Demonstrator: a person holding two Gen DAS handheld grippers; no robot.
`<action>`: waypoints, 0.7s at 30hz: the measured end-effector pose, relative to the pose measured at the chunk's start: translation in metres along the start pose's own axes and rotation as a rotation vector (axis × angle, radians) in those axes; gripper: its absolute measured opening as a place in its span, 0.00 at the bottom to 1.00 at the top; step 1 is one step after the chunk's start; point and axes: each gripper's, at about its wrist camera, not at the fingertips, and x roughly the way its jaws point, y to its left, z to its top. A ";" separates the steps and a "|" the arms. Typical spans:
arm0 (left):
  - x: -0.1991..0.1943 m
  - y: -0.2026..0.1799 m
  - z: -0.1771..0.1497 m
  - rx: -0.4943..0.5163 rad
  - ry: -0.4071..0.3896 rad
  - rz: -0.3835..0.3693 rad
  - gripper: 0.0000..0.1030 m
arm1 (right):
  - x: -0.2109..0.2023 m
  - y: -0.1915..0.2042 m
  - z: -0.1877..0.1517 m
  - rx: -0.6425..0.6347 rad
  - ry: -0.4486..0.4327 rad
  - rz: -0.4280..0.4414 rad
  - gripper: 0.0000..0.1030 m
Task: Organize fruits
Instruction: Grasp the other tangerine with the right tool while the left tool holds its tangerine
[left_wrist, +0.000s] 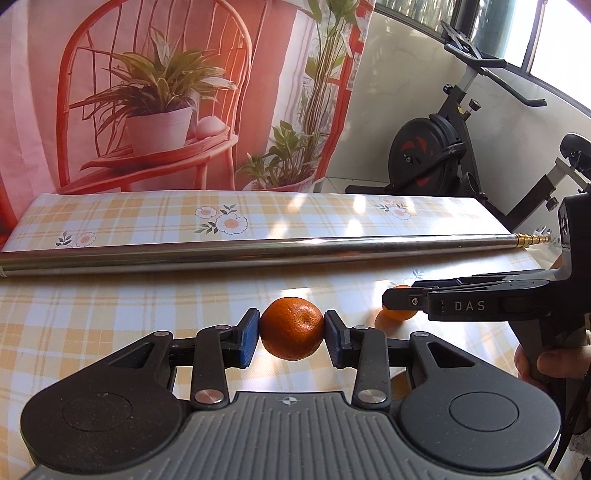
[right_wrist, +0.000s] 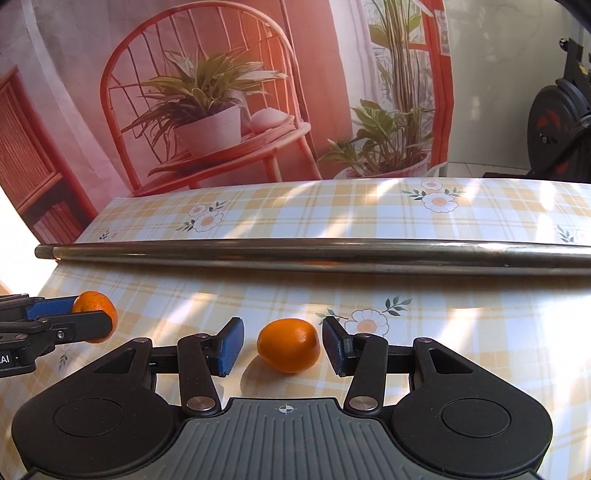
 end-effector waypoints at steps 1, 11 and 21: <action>-0.002 0.001 -0.002 0.000 -0.004 0.001 0.39 | 0.002 0.001 0.000 0.007 0.006 -0.002 0.43; -0.002 0.004 -0.004 -0.010 0.000 -0.002 0.39 | 0.013 -0.002 -0.003 0.066 0.059 -0.039 0.38; -0.016 -0.002 -0.005 0.002 -0.015 0.001 0.39 | -0.010 0.000 -0.006 0.075 0.012 -0.032 0.35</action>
